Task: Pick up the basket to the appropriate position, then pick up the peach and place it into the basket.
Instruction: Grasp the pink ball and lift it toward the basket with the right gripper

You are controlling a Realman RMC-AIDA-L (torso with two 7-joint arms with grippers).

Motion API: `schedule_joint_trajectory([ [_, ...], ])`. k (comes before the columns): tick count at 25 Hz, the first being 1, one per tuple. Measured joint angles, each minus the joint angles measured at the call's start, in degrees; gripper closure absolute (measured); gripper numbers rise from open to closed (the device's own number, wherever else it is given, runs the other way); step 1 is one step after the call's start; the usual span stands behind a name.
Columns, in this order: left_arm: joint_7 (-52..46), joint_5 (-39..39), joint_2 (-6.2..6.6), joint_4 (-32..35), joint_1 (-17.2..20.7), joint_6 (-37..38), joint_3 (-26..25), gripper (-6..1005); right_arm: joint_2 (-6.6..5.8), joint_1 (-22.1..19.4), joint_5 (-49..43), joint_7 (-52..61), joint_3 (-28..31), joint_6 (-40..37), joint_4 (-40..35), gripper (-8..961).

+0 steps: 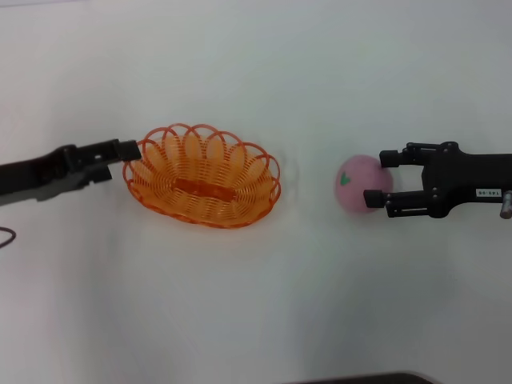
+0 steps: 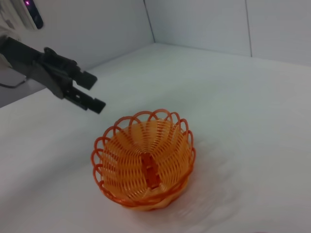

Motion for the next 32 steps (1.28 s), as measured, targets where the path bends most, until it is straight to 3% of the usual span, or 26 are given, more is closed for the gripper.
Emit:
schedule_joint_trajectory([
  [6,13.5,-4.1,0.14,-0.1,0.0,5.6,-3.6,135,0.0,0.0,0.1,0.9,0.2,-0.4,0.1,124],
  [19,44.9,-3.8,0.26,-2.1,0.3,15.6,-3.9,139,-0.02,0.5,0.2,1.4,0.2,-1.8,0.1,126],
  [27,63.8,-3.8,-0.16,-5.4,1.8,16.6,-4.3,141,0.0,0.8,0.2,1.2,0.2,-2.2,0.1,127],
  [32,69.5,-3.6,-0.13,-8.6,1.8,15.4,-4.9,142,0.04,1.0,0.2,0.9,-0.1,-2.4,0.0,128],
])
